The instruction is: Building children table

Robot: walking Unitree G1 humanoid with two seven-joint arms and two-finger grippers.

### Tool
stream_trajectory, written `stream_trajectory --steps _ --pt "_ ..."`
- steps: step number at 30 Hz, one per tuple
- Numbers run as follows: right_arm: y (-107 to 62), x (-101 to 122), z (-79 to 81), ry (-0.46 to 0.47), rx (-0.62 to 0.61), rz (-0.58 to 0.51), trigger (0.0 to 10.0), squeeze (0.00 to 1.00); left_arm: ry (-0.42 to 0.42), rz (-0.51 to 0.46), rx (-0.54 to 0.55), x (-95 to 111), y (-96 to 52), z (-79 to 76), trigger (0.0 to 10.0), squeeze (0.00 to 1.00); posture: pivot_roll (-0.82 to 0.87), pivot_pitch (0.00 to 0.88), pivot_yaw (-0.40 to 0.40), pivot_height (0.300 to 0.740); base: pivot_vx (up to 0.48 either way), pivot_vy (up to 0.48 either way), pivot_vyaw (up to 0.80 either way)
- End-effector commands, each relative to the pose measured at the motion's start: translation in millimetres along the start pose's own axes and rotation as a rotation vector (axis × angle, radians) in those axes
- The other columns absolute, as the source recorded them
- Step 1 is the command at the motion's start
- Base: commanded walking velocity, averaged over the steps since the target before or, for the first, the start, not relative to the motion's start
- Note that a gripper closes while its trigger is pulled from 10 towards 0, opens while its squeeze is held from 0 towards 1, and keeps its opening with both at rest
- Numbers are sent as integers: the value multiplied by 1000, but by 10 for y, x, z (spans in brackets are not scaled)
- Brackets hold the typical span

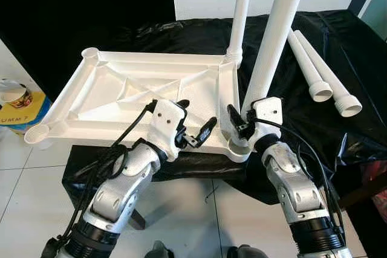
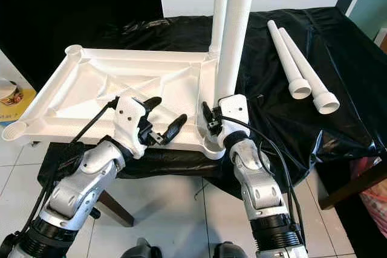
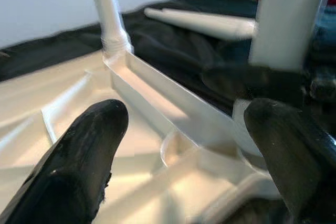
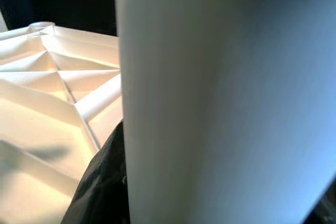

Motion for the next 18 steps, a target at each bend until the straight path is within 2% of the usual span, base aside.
stream_trajectory --steps 1,7,15,18 --pt "-13 5 57 -11 24 -9 10000 0 -1 0 -163 -13 -21 -229 10000 0 -30 59 -5 740 0 0 0" --pt "-38 -83 104 -28 48 16 10000 0 14 45 -245 -101 -110 -372 10000 0 -30 57 -6 740 0 0 0" --pt "-103 -176 133 -40 69 44 10000 0 13 74 -265 -157 -159 -413 10000 0 -28 59 -9 740 0 0 0" --pt "-145 -239 118 -82 84 58 10000 0 21 85 -274 -180 -169 -412 10000 0 -31 60 -8 740 0 0 0"
Point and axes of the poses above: a point about 5 cm out from each wrist's last joint towards the gripper, its own y axis pointing out of the wrist towards the gripper, its own x axis along the axis of the wrist's last joint, z = x × y, the point moved 6 cm from there along y, pointing out of the wrist towards the gripper, and after that the axes turned 8 degrees about y, right-handed, at the moved point
